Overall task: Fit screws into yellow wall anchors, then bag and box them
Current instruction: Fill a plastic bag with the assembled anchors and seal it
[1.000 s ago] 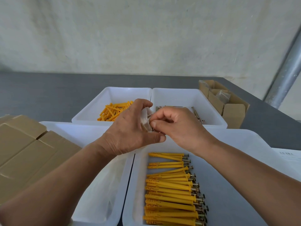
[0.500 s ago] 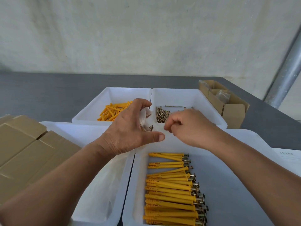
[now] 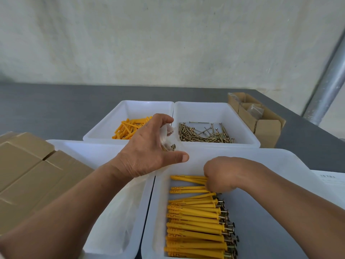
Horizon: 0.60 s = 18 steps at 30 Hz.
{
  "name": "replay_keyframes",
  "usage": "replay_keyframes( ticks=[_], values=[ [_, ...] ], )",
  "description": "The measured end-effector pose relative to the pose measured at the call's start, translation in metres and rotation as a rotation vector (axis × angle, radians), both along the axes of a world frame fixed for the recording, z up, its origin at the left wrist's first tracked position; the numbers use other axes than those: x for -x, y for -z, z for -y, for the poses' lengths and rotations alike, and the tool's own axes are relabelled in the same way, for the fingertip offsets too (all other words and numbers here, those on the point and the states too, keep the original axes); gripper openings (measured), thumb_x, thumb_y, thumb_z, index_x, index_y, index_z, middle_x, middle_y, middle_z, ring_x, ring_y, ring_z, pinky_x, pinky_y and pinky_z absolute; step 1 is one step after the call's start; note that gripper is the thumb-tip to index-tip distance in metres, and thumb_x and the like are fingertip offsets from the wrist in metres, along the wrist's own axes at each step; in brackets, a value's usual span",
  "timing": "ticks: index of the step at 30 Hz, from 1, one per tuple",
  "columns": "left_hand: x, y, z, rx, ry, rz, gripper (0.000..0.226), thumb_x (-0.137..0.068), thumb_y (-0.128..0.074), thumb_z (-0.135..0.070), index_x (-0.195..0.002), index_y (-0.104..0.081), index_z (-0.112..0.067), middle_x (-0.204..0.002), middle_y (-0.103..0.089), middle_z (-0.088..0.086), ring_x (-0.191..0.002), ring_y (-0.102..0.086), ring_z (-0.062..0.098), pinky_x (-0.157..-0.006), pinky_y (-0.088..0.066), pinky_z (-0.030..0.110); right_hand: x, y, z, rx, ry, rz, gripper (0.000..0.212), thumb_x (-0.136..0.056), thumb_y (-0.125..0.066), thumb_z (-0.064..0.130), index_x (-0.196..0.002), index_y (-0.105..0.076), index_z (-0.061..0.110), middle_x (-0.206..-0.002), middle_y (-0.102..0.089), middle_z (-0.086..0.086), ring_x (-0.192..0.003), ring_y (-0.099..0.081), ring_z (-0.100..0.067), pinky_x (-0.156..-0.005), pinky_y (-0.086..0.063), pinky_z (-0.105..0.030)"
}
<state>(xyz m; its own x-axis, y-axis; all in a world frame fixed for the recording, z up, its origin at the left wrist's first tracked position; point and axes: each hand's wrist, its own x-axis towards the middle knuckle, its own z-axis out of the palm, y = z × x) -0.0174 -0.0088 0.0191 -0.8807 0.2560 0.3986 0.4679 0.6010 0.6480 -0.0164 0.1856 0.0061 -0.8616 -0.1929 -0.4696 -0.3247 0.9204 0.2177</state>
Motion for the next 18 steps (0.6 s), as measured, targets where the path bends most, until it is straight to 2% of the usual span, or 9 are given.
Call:
replay_keyframes(
  ticks=[3, 6, 9, 13, 14, 16, 18],
  values=[
    [-0.0005, 0.0001, 0.0001, -0.005, 0.000, 0.000, 0.091, -0.049, -0.079, -0.060, -0.128, -0.042, -0.031, -0.109, -0.052, -0.021, -0.108, -0.054, 0.001, -0.086, -0.045, 0.017, -0.0001, 0.0015, -0.0001, -0.009, -0.025, 0.010, 0.015, -0.095, -0.048, 0.017, -0.089, -0.059, 0.010, -0.070, -0.045, 0.000, -0.057, -0.040, -0.011, -0.048, -0.031, -0.021],
    [-0.0007, 0.0001, 0.0004, -0.009, 0.005, -0.001, 0.091, -0.050, -0.080, -0.058, -0.128, -0.042, -0.030, -0.108, -0.052, -0.021, -0.107, -0.053, -0.002, -0.082, -0.042, 0.012, -0.0015, 0.0021, -0.0011, 0.015, -0.034, 0.012, 0.024, -0.095, -0.050, 0.020, -0.110, -0.064, 0.007, -0.086, -0.053, -0.002, -0.072, -0.050, -0.014, -0.050, -0.033, -0.021],
    [-0.0002, 0.0002, 0.0002, -0.007, 0.005, -0.002, 0.091, -0.051, -0.081, -0.058, -0.128, -0.042, -0.030, -0.108, -0.052, -0.021, -0.107, -0.053, 0.002, -0.083, -0.043, 0.014, -0.0030, 0.0031, -0.0013, 0.049, -0.036, 0.016, 0.028, -0.096, -0.052, 0.025, -0.116, -0.063, 0.009, -0.095, -0.055, -0.003, -0.082, -0.052, -0.016, -0.051, -0.033, -0.021],
    [0.0004, 0.0004, 0.0003, 0.000, 0.004, 0.000, 0.089, -0.052, -0.084, -0.056, -0.126, -0.041, -0.032, -0.109, -0.051, -0.021, -0.108, -0.053, 0.000, -0.082, -0.041, 0.012, -0.0026, 0.0067, -0.0003, 0.069, -0.037, 0.021, 0.028, -0.096, -0.053, 0.029, -0.114, -0.062, 0.010, -0.096, -0.057, -0.003, -0.083, -0.054, -0.016, -0.053, -0.036, -0.021],
    [0.0005, 0.0006, 0.0007, -0.002, 0.006, -0.001, 0.089, -0.054, -0.087, -0.054, -0.127, -0.042, -0.032, -0.109, -0.051, -0.020, -0.108, -0.053, 0.000, -0.082, -0.041, 0.012, -0.0017, 0.0075, 0.0004, 0.066, -0.041, 0.018, 0.025, -0.096, -0.053, 0.028, -0.109, -0.064, 0.009, -0.092, -0.057, -0.003, -0.079, -0.053, -0.016, -0.053, -0.036, -0.022],
    [0.0006, 0.0007, 0.0012, -0.007, 0.008, -0.005, 0.089, -0.055, -0.087, -0.053, -0.128, -0.042, -0.029, -0.109, -0.051, -0.020, -0.108, -0.053, 0.000, -0.083, -0.042, 0.013, 0.0000, 0.0087, 0.0020, 0.058, -0.057, 0.008, 0.021, -0.095, -0.053, 0.025, -0.085, -0.062, 0.010, -0.077, -0.053, -0.001, -0.065, -0.049, -0.013, -0.053, -0.036, -0.023],
    [0.0002, 0.0007, 0.0014, -0.005, 0.012, -0.007, 0.090, -0.055, -0.087, -0.054, -0.129, -0.042, -0.029, -0.108, -0.051, -0.020, -0.108, -0.052, -0.002, -0.083, -0.042, 0.013, 0.0001, 0.0089, 0.0041, 0.049, -0.060, 0.008, 0.029, -0.096, -0.052, 0.026, -0.070, -0.053, 0.013, -0.068, -0.048, 0.000, -0.058, -0.044, -0.012, -0.053, -0.036, -0.023]
  ],
)
